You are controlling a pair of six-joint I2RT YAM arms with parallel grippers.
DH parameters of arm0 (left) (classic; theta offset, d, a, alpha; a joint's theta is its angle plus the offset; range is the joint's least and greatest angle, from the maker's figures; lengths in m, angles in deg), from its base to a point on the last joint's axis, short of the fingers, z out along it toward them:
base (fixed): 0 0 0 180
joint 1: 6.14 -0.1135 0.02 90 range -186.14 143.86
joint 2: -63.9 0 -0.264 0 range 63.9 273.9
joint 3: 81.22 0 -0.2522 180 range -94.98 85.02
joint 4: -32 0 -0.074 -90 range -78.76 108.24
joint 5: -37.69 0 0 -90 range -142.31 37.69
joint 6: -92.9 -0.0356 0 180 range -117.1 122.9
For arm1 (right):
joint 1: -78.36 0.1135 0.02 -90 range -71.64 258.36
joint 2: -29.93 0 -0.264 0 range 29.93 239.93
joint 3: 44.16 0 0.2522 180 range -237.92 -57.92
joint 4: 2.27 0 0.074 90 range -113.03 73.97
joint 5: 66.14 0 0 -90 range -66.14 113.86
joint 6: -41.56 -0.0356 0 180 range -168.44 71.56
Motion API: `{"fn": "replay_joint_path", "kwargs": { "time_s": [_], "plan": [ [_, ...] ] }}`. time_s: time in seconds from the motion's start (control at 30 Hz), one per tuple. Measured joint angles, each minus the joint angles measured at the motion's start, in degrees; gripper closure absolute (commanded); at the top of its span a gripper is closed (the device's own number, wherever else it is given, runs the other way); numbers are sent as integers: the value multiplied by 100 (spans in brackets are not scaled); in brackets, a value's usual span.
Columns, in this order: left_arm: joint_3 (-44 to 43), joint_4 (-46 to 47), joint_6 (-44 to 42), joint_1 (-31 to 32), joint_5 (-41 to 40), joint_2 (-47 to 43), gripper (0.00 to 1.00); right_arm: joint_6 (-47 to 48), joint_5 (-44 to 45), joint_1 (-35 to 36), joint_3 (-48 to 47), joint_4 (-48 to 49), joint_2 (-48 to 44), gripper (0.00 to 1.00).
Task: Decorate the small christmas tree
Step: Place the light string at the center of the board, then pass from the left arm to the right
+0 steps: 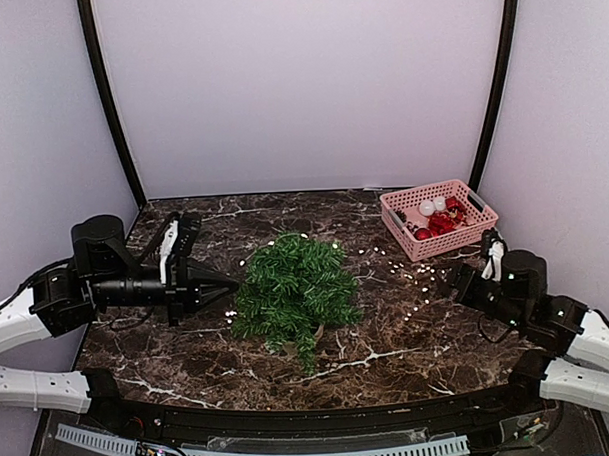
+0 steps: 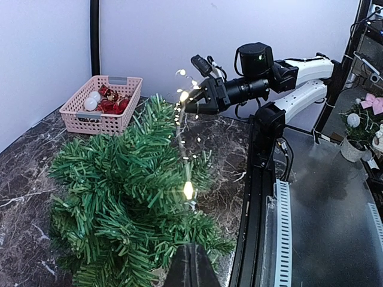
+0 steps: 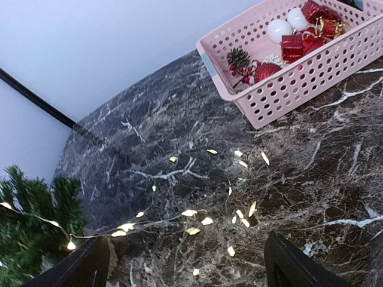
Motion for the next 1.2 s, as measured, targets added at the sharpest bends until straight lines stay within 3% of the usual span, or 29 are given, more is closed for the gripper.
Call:
{"fn": "replay_joint_path", "kwargs": {
  "time_s": [0.1,0.3,0.43,0.6,0.77,1.0,1.2],
  "plan": [
    [-9,-20,0,2,114,76,100,153,181,0,-358,-433,-358,1],
    [-136,-103,-24,44,264,219,100,575,516,0,-1335,-820,-778,2],
    [-267,-151,-70,61,293,232,100,992,72,-4,-1932,-992,-234,5],
    [-426,-247,-136,72,293,343,100,1399,-1735,61,-2216,-721,750,10],
    [-501,-374,-157,87,304,535,100,1639,-2844,981,-2920,-245,1965,7],
    [-522,-509,-190,109,350,667,100,2114,-3416,2223,-4229,57,3294,10],
    [-621,-586,-199,125,354,680,100,2374,-3698,2509,-4677,-9,3891,27]
  ]
}}
